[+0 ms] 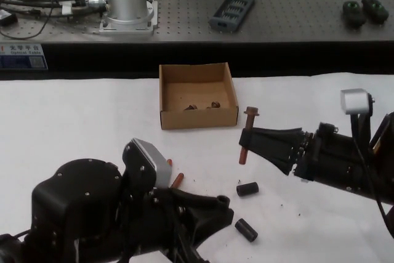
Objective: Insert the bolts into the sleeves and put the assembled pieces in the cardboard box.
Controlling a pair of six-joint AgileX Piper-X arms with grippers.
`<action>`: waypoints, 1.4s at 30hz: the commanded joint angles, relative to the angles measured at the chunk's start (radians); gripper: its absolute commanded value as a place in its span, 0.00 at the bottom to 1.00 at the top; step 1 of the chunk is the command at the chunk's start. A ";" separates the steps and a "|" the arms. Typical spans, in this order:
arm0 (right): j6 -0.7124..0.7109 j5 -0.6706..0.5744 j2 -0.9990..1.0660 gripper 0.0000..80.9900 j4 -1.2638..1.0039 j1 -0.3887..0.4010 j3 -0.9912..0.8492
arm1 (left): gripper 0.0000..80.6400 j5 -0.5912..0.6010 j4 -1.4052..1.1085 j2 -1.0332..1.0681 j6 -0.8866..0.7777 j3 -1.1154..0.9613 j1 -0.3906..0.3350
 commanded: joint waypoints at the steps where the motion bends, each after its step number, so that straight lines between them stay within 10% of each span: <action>1: 0.006 -0.012 0.001 0.05 -0.024 0.006 0.002 | 0.01 0.032 -0.016 0.014 0.016 -0.011 -0.004; 42: 0.030 -0.049 -0.001 0.05 -0.061 0.063 0.083 | 0.01 0.138 -0.040 0.021 -0.099 -0.011 -0.004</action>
